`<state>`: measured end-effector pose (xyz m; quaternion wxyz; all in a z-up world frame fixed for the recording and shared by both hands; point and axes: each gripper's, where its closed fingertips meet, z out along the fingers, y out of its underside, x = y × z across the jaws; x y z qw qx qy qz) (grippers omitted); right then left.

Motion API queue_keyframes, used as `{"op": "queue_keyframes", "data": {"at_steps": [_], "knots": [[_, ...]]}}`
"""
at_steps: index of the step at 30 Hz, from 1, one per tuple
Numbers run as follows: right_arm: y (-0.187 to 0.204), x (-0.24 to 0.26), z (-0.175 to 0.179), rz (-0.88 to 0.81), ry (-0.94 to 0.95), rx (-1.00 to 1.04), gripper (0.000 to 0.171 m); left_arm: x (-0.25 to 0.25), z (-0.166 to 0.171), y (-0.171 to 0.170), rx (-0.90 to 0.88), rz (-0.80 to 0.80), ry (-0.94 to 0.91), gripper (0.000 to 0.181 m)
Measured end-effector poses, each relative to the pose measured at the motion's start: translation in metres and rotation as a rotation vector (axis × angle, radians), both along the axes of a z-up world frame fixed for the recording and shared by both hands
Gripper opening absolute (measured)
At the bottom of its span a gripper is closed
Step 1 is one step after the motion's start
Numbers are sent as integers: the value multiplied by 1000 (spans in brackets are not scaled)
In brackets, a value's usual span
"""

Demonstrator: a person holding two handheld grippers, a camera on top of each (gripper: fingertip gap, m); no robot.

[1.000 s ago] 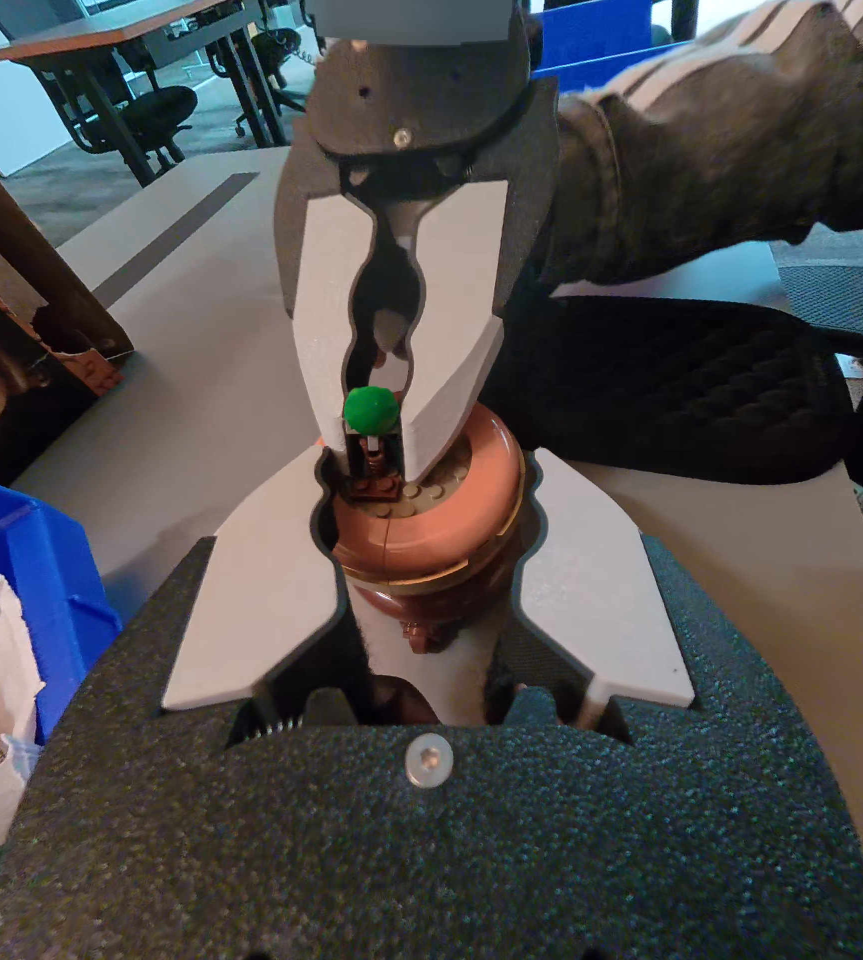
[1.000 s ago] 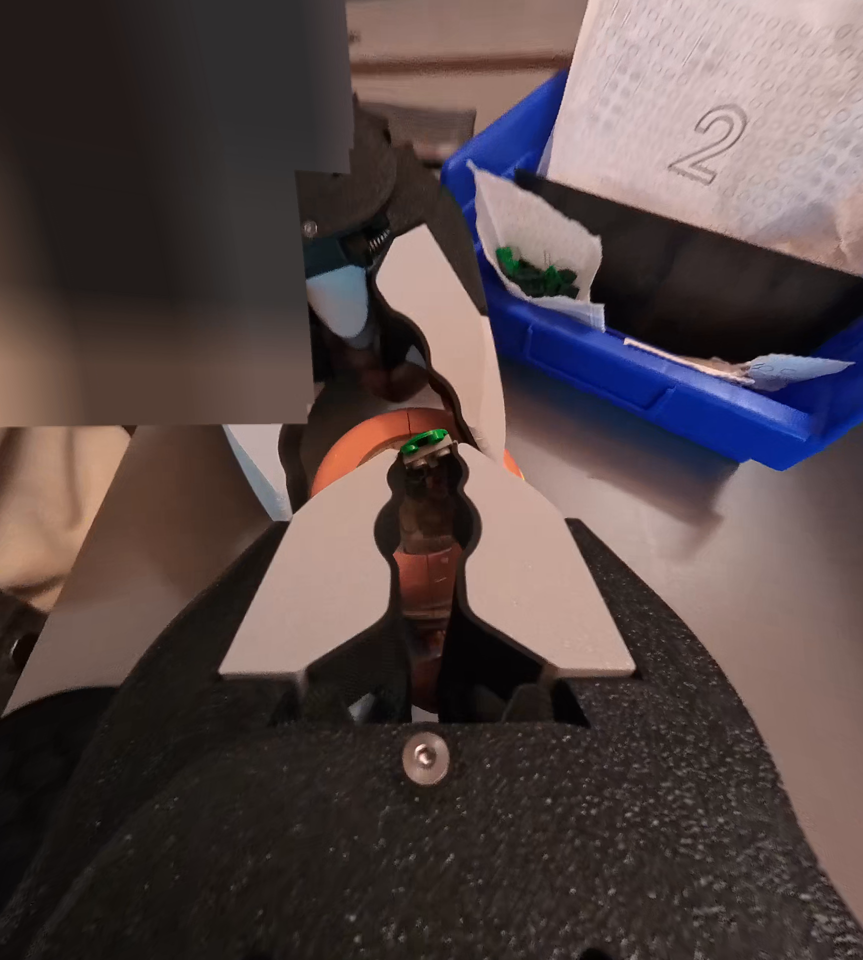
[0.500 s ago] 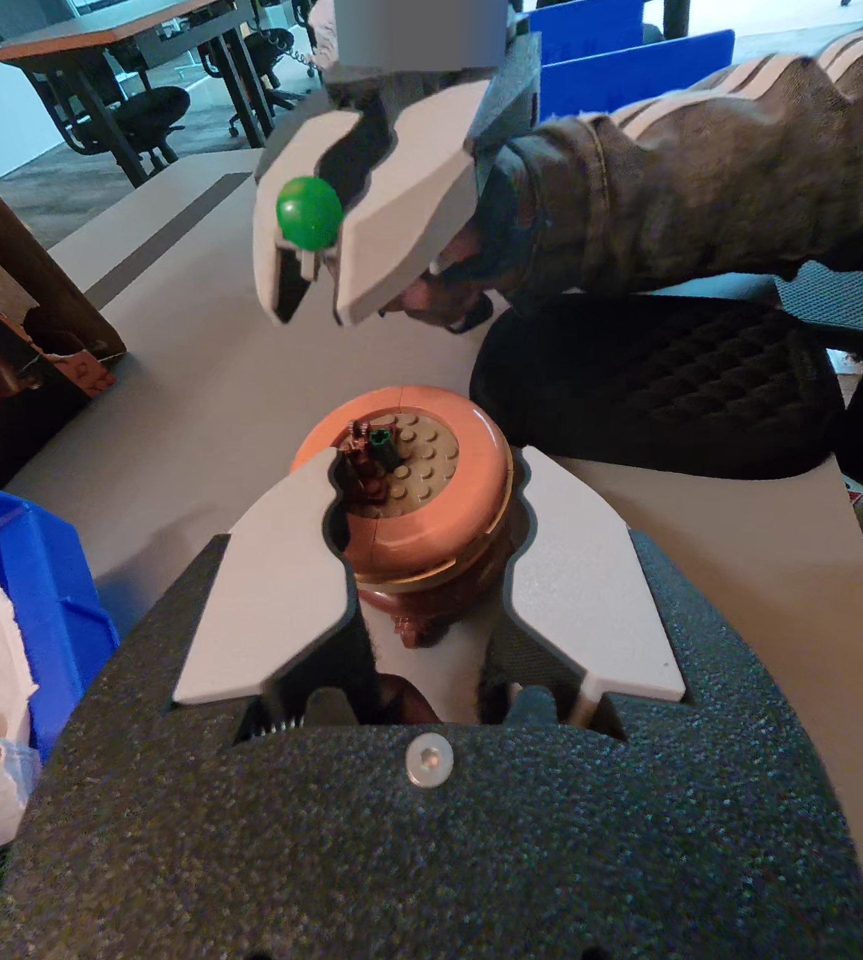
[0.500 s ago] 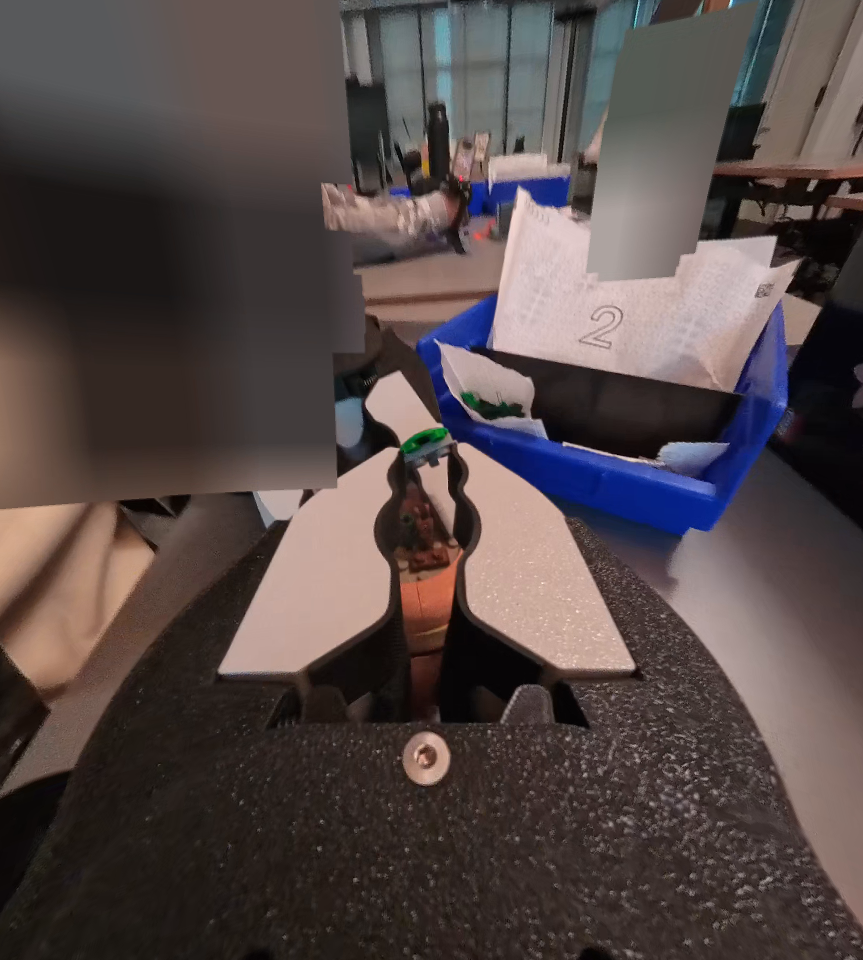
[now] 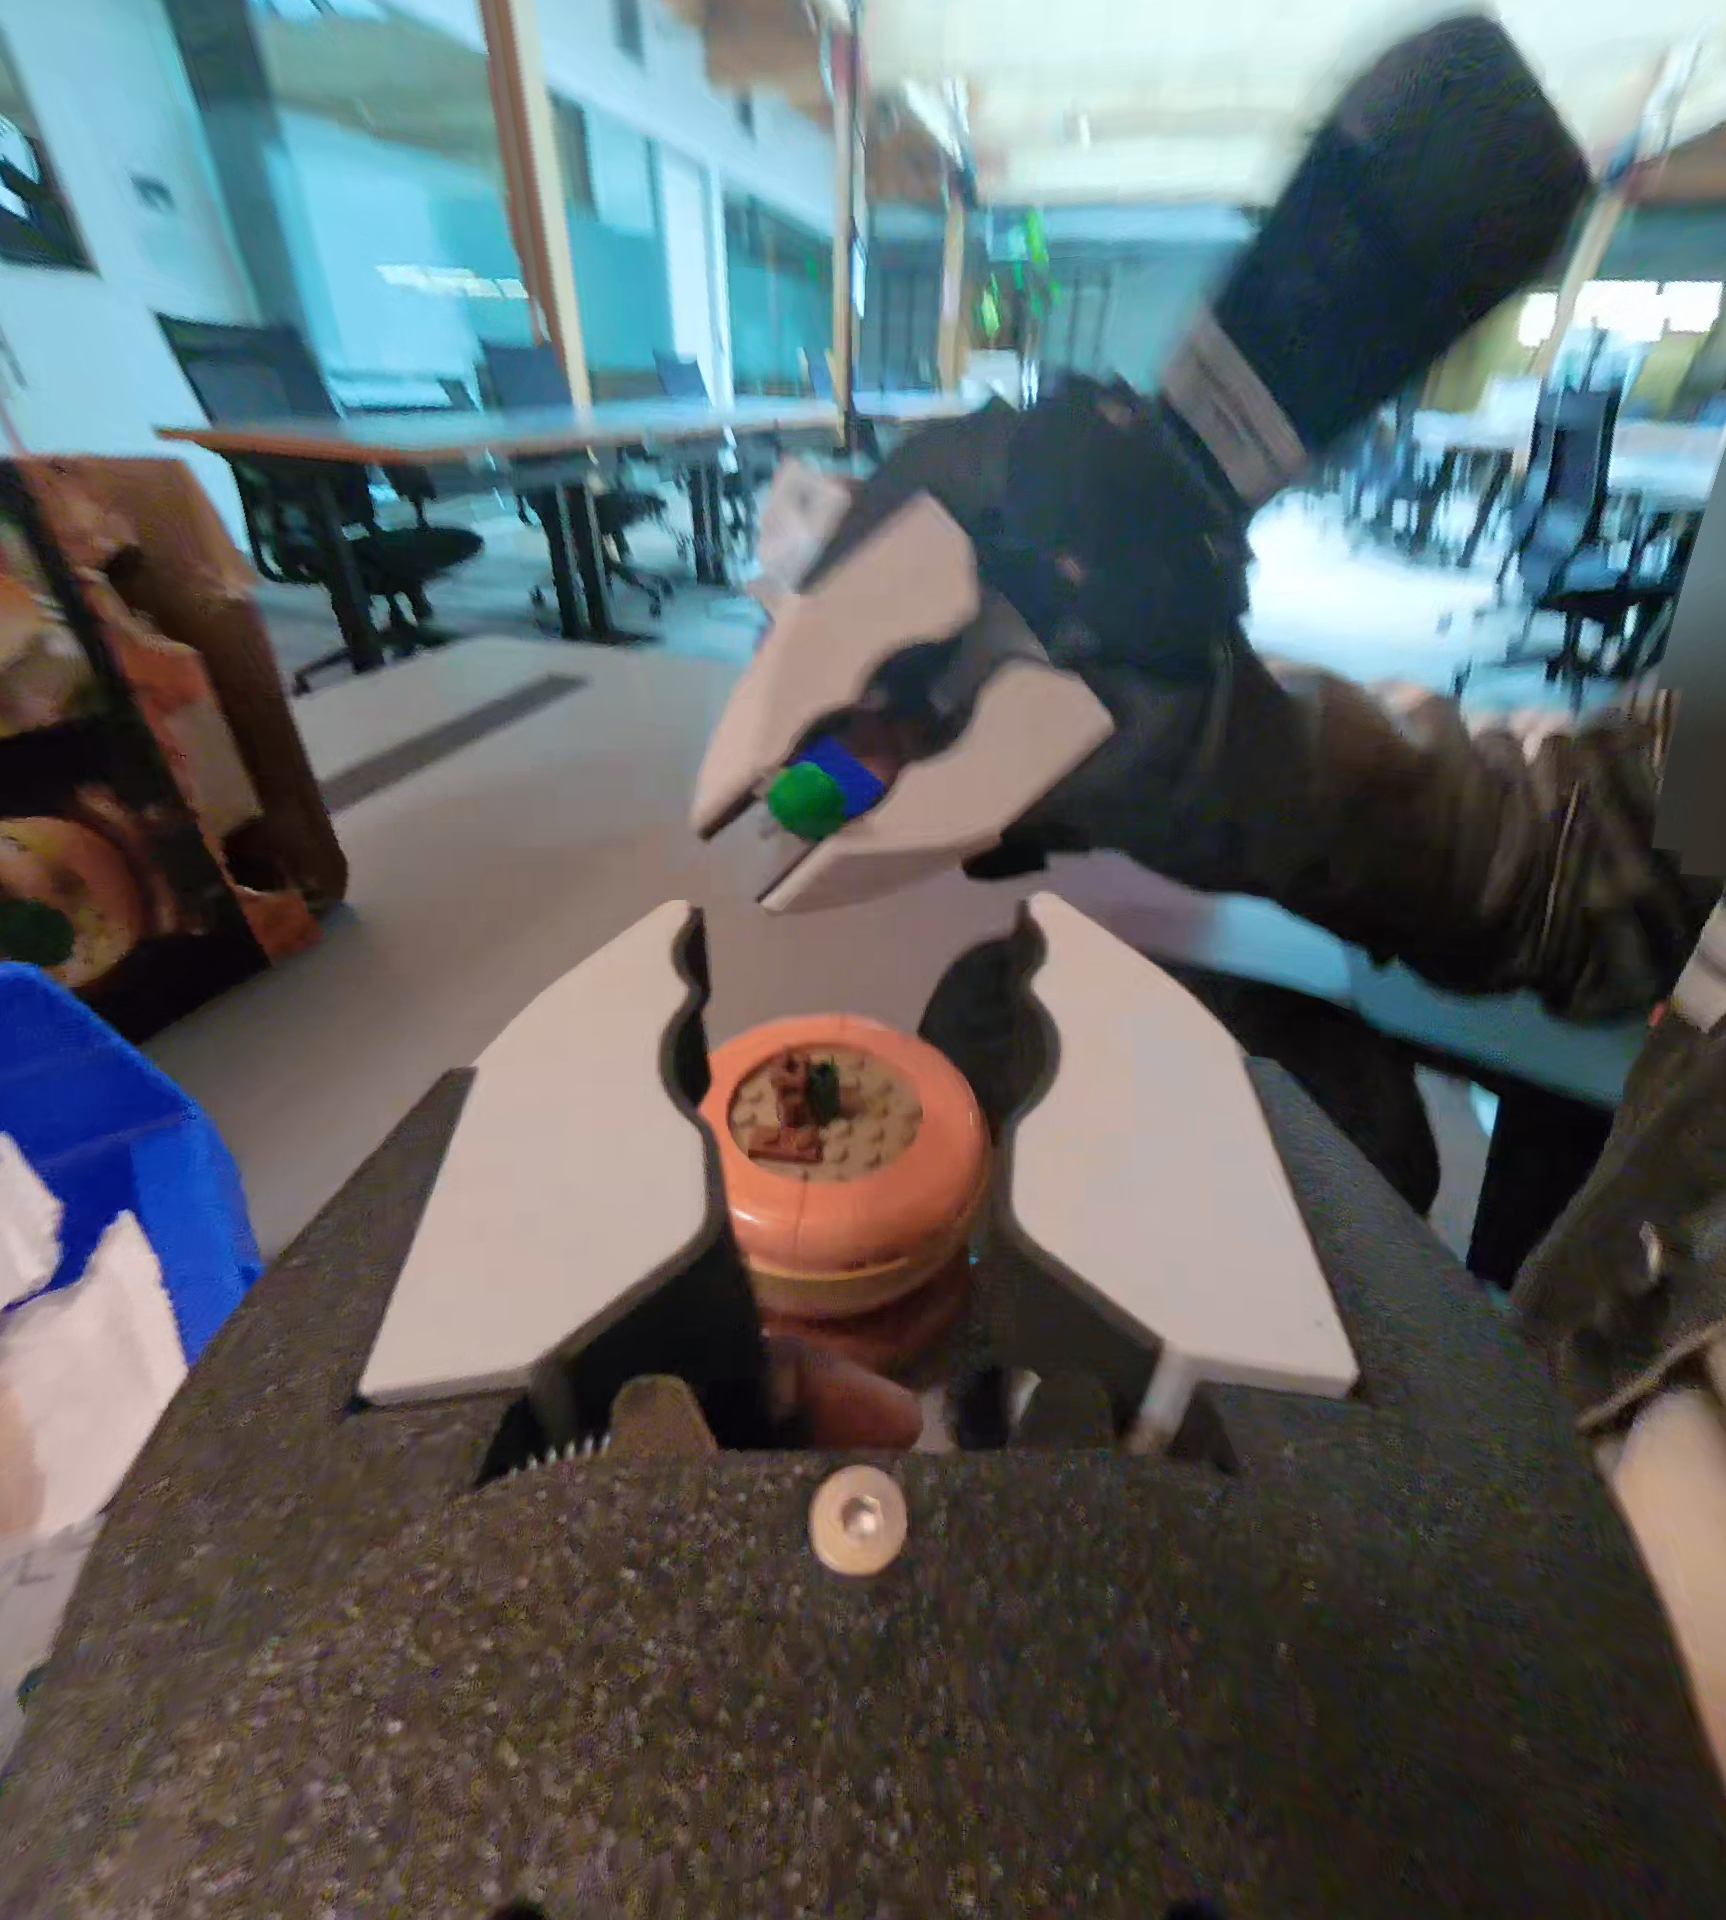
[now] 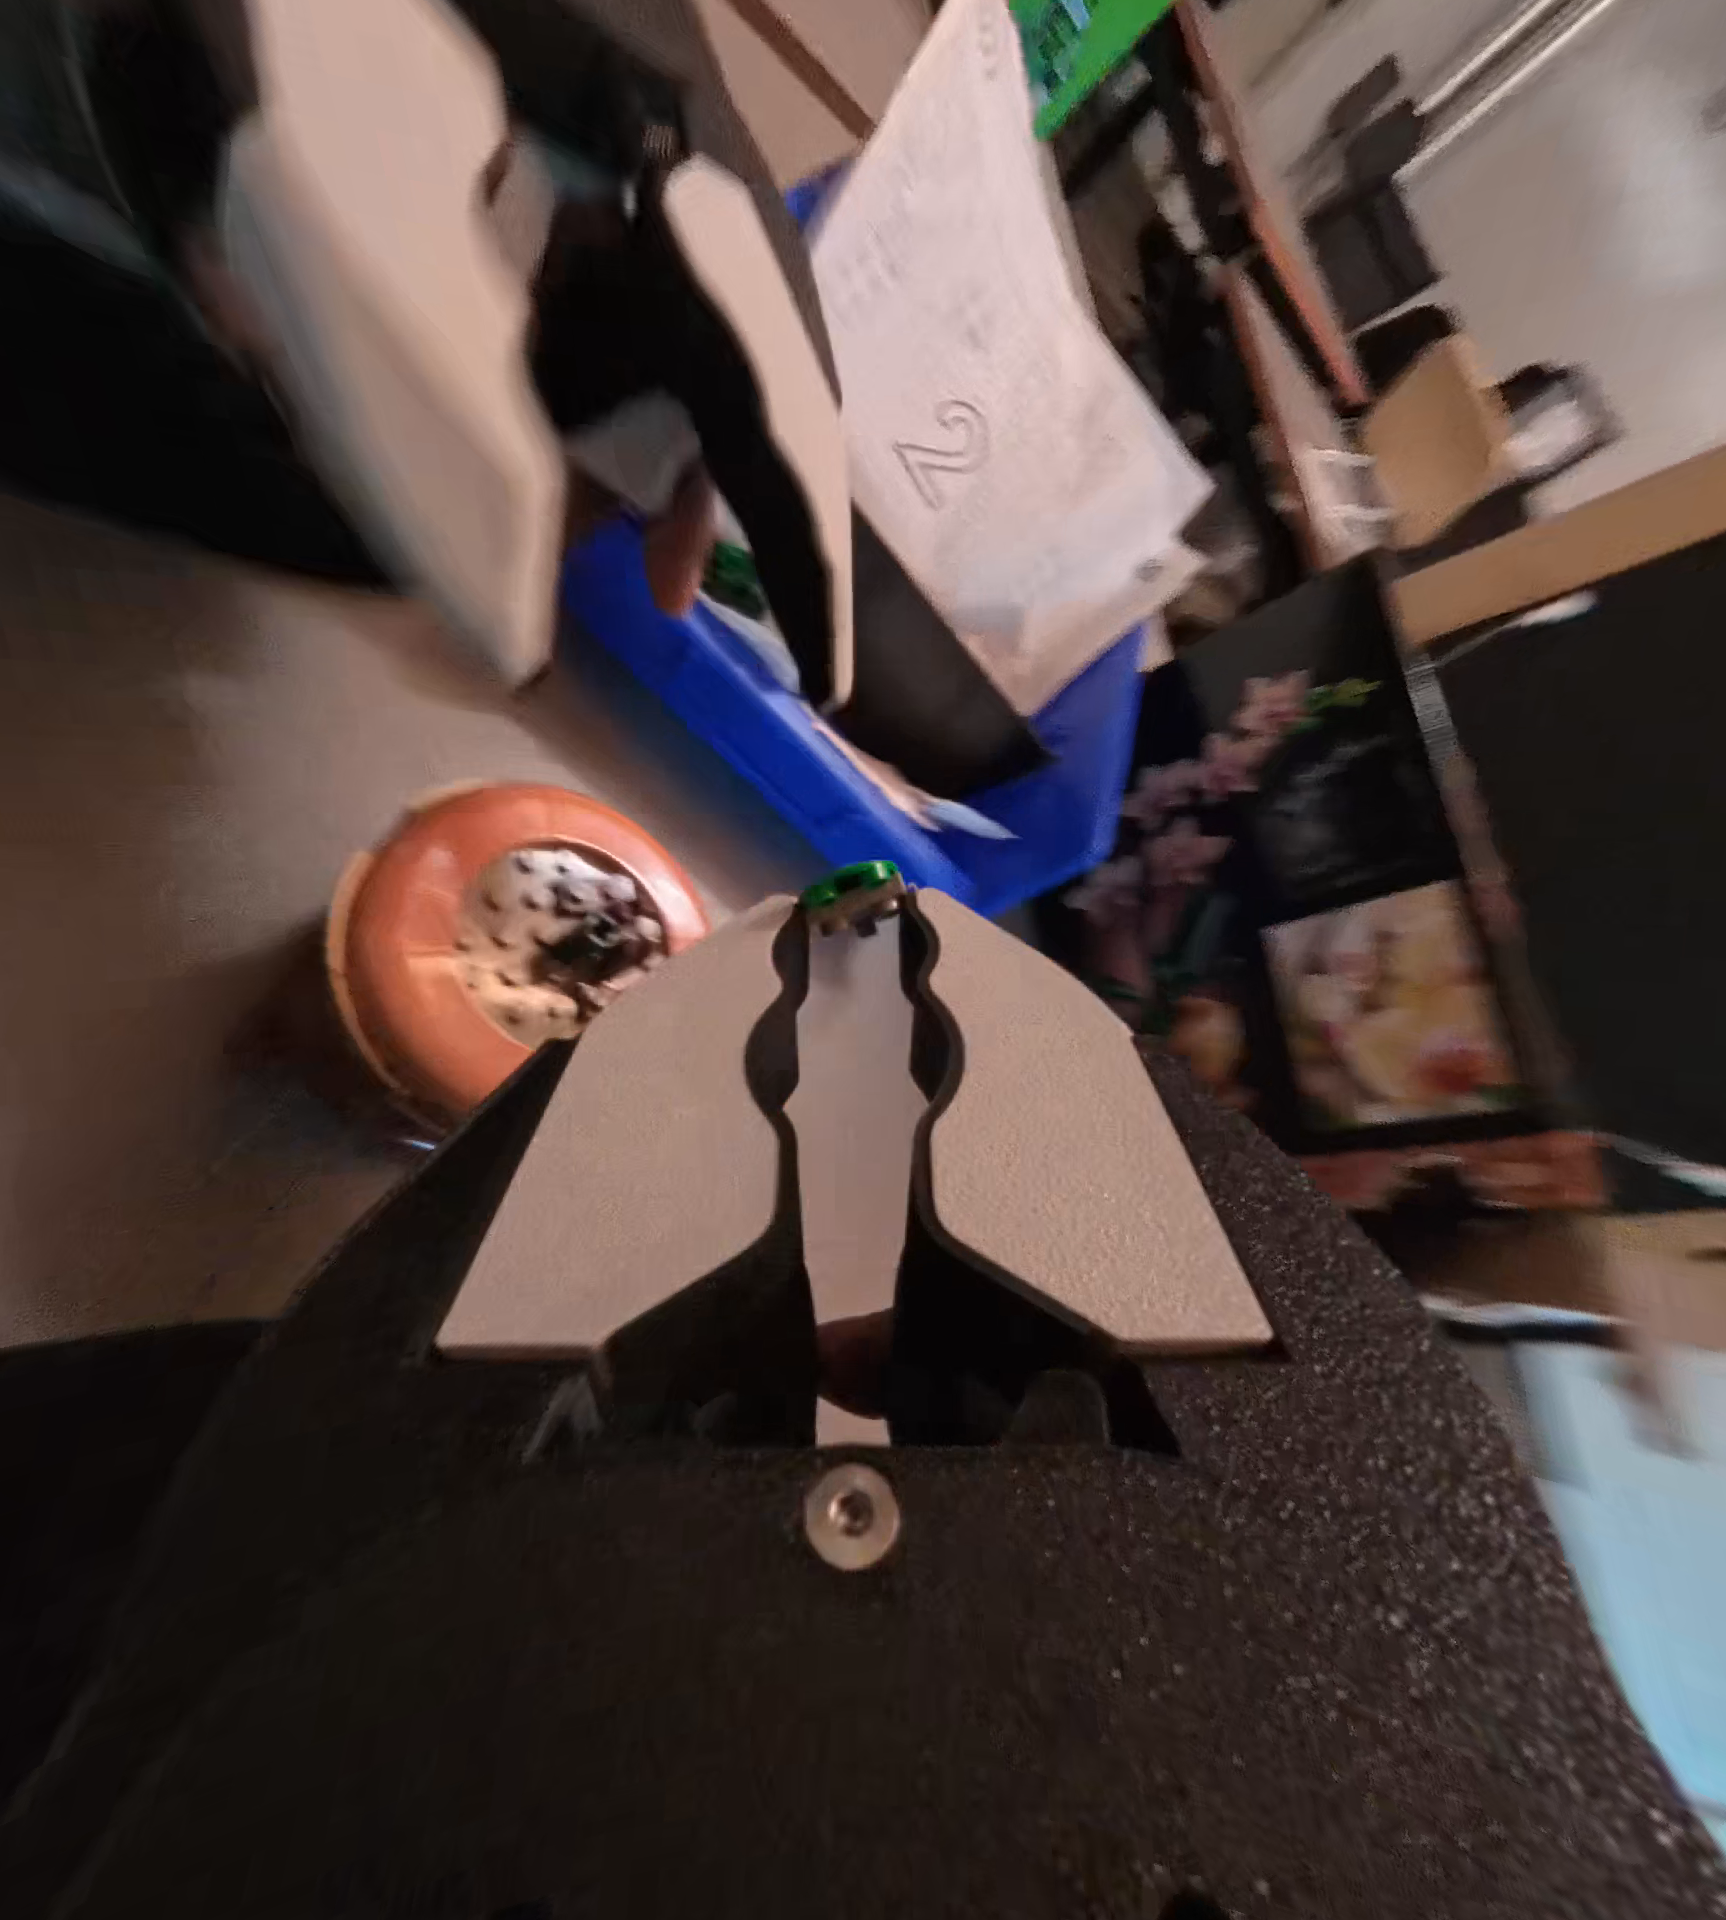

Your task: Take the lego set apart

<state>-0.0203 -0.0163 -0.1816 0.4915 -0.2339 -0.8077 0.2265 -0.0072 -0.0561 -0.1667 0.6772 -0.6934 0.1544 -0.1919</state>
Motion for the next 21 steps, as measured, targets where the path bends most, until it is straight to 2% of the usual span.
{"op": "queue_keyframes", "data": {"at_steps": [2, 4, 7, 10, 14, 18, 21], "knots": [[2, 1, 14, -59, 98, 220, 16, -12, 15, -3, 33, 51, -123, 26], [-1, 2, 23, -96, 161, 395, 16, -13, 21, -4, 27, 76, -204, 13], [-4, 0, 28, -159, 193, 563, 16, -4, 28, -2, 41, 111, -208, 19], [-10, -1, 34, -180, 232, 590, 16, 7, 27, 1, 20, 118, -155, 31], [-17, -1, 42, -198, 265, 628, 16, 11, 29, 3, 44, 118, -144, 17], [-23, -2, 40, -197, 262, 669, 16, 8, 31, 4, 63, 149, -141, 16], [-24, -2, 41, -198, 265, 675, 16, 6, 30, 2, 67, 157, -130, 9]]}}
